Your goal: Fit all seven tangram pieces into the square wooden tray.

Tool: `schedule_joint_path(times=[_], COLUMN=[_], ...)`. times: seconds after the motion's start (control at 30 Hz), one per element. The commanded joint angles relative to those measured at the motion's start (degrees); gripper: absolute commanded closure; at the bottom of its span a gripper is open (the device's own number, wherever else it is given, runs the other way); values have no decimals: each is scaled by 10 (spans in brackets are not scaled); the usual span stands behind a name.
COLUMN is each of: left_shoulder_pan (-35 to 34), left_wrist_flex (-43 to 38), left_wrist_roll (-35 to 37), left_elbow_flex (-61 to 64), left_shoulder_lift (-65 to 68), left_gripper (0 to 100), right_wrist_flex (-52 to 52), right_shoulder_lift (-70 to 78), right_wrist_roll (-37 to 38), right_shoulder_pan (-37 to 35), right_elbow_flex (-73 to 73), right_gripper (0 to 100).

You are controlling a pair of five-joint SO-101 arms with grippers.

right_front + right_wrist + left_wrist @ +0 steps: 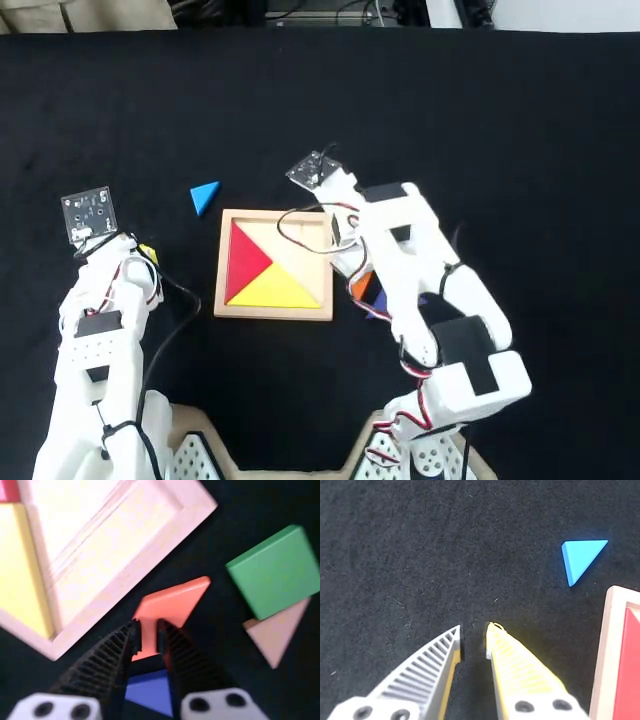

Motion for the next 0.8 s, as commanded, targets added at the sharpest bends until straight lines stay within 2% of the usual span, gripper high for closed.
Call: schedule_joint_path(times=[0.0,0.13,0.23,0.47,0.6,0.77], left_shoulder_pan=[6,6,6,7,20,20], left_wrist_flex=[-11,-11,-11,-11,-11,-11], left_wrist_roll=[2,2,2,2,1,1], left_elbow_flex=[-2,-2,-2,-2,-2,-2], left_shoulder_lift=[-11,-11,-11,-11,-11,-11], left_gripper=[902,902,902,902,902,902], right_wrist_flex=[41,47,47,25,-11,3], right_shoulder_lift=[-8,-8,-8,-36,-53,-67], right_wrist_roll=[-11,-118,-149,-126,-115,-119], right_shoulder_pan=[1,1,-1,1,-2,-3], right_elbow_flex=[-54,-80,-76,-29,6,13], right_gripper=[977,924,880,811,807,810])
